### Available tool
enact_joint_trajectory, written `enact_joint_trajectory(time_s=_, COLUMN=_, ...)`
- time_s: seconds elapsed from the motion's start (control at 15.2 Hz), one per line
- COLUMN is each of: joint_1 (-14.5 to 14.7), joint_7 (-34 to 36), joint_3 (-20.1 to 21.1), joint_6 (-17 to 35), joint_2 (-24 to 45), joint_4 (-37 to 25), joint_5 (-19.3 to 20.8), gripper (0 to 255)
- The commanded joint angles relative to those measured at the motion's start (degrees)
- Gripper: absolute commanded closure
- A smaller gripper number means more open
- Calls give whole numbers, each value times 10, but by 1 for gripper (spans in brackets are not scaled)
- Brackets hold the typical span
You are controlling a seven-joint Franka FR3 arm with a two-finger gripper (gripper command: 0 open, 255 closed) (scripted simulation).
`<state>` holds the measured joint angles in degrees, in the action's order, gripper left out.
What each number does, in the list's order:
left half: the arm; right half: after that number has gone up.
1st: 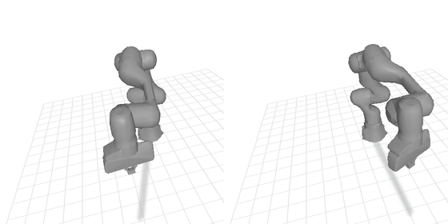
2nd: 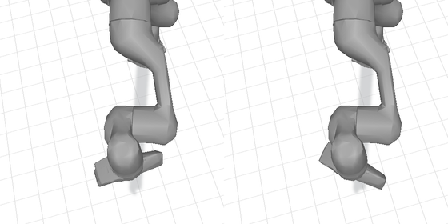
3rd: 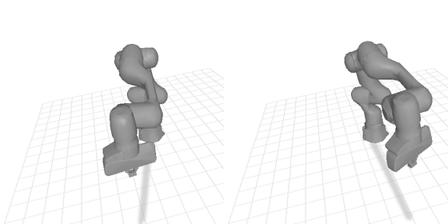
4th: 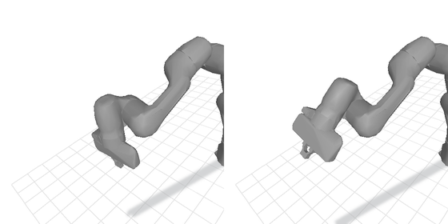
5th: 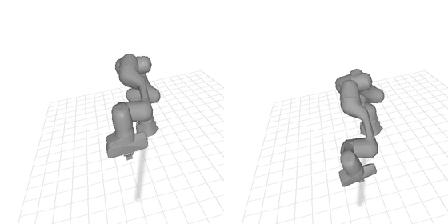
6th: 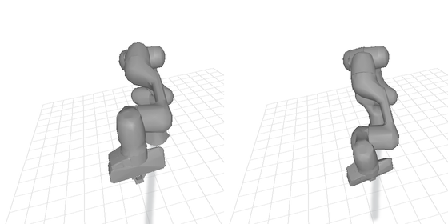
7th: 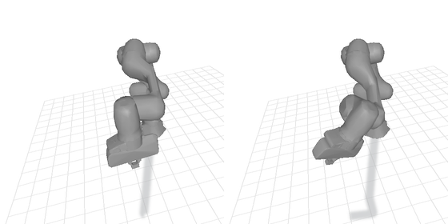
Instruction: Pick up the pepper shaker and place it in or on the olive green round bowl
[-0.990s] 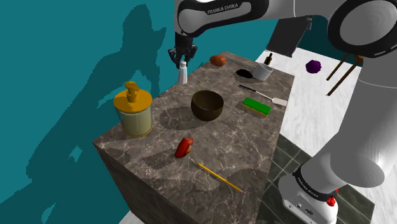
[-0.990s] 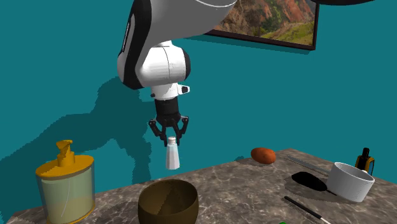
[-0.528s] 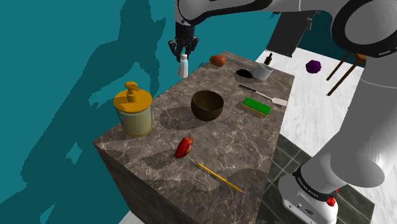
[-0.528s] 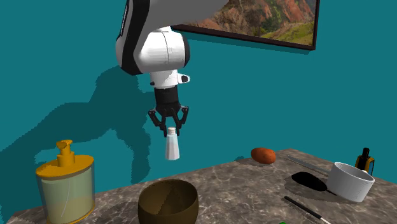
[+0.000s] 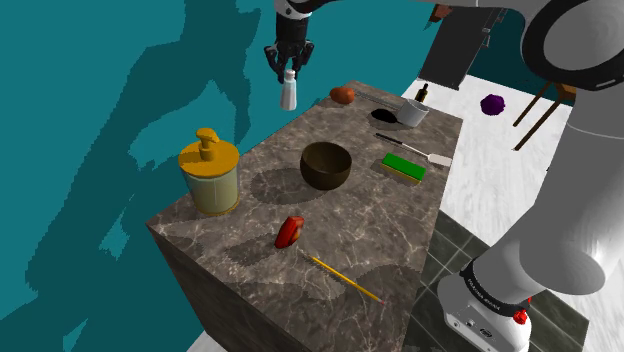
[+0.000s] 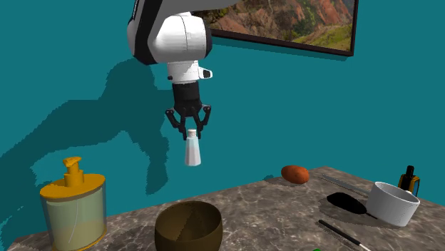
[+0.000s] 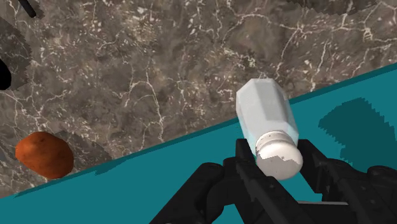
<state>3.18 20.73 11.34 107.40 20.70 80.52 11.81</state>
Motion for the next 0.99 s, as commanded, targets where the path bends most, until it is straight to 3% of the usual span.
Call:
enact_joint_trajectory(time_s=0.0, joint_1=1, joint_7=-3, joint_3=0, joint_6=-17, joint_2=1, joint_4=-17, joint_5=-1, gripper=255)
enact_joint_trajectory(time_s=0.13, joint_1=2, joint_7=-4, joint_3=0, joint_6=-29, joint_2=2, joint_4=-31, joint_5=-1, gripper=255)
enact_joint_trajectory(time_s=0.46, joint_1=-8, joint_7=3, joint_3=8, joint_6=4, joint_2=-128, joint_4=131, joint_5=-23, gripper=255)
enact_joint_trajectory(time_s=0.92, joint_1=-5, joint_7=3, joint_3=12, joint_6=12, joint_2=-290, joint_4=297, joint_5=-58, gripper=255)
